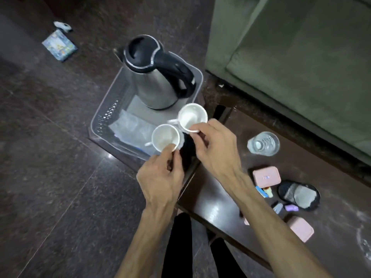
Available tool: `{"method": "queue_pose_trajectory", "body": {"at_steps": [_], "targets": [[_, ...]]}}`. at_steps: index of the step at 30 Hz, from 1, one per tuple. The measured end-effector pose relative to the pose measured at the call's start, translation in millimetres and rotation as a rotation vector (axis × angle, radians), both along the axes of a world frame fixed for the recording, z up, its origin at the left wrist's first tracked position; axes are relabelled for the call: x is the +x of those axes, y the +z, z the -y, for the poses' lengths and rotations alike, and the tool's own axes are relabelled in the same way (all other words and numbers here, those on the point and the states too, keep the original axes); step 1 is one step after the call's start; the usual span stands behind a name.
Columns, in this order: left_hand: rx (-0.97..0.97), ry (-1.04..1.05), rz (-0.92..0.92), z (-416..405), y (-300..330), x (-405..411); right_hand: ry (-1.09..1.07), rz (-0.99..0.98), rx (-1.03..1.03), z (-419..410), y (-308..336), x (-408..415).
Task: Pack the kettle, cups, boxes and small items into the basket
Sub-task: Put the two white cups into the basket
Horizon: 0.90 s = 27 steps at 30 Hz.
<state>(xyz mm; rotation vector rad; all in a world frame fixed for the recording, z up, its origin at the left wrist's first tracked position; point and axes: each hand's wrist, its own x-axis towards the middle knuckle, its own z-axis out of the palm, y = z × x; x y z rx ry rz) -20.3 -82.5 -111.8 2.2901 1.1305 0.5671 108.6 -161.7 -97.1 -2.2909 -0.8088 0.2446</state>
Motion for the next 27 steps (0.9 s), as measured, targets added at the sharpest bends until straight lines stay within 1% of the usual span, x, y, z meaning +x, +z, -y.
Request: {"method": "queue_pose_trajectory", "body": {"at_steps": [6, 10, 13, 17, 21, 27], "targets": [[0.034, 0.118, -0.017, -84, -3, -13, 0.195, -0.012, -0.102, -107, 2, -4], [0.118, 0.147, -0.086, -130, -25, -25, 0.256, -0.025, -0.176, -159, -16, -14], [0.108, 0.130, -0.129, -157, -46, -28, 0.281, -0.026, -0.248, -188, -33, -19], [0.093, 0.103, -0.248, -180, -69, -25, 0.290, -0.004, -0.323, -213, -55, -20], [0.082, 0.059, -0.388, -186, -81, -21, 0.324, 0.004, -0.397, -221, -76, -15], [0.056, 0.077, -0.522, -188, -82, -13, 0.303, -0.020, -0.386, -220, -90, -18]]}}
